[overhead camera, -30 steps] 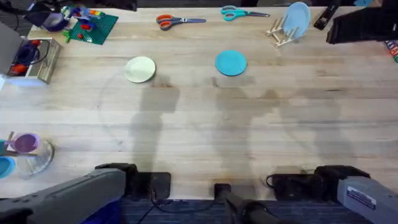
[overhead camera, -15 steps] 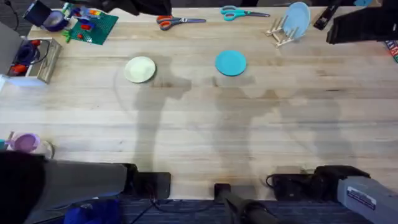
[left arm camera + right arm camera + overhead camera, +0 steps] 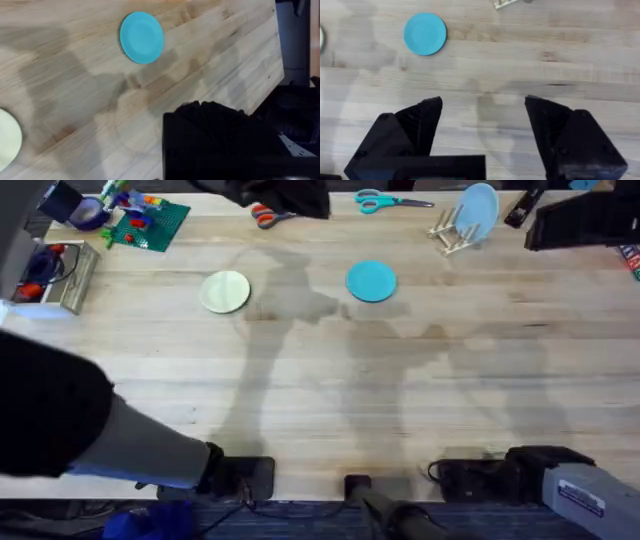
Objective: Pick up the plates from the table one by one and place each into a slot on the dish rack.
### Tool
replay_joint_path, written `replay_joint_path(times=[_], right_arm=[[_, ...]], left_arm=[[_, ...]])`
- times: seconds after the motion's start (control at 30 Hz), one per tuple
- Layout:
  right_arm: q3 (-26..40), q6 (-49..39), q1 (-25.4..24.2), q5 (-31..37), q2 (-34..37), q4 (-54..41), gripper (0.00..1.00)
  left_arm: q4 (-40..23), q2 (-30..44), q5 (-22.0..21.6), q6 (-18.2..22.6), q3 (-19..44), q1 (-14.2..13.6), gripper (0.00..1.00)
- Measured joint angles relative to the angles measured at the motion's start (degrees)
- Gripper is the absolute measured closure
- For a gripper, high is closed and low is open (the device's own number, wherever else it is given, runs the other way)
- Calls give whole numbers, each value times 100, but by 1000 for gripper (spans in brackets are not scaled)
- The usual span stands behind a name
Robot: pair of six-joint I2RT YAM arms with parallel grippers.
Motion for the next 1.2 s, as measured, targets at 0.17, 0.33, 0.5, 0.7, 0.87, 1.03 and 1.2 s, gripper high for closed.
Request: replay_joint_path(times=[0.17, 0.33, 0.5, 0.7, 0.87, 1.03, 1.2], right_arm=[[0, 0, 1, 0, 0, 0, 7], [0, 0, 1, 0, 0, 0, 7], [0, 0, 1, 0, 0, 0, 7], [0, -2, 1, 0, 0, 0, 7], [0, 0, 1, 0, 0, 0, 10], [0, 0, 1, 0, 0, 0, 9], [0, 0, 1, 0, 0, 0, 8]], left_arm=[[243, 316, 220, -2, 0, -71, 959], [580, 943, 769, 2, 0, -67, 959], [640, 1300, 1053, 2, 0, -67, 959], [656, 1472, 1232, 30, 0, -67, 959], [698, 1623, 1345, 50, 0, -67, 960], [818, 1851, 1435, 55, 0, -67, 960], [959, 2017, 1571, 50, -2, -67, 960]])
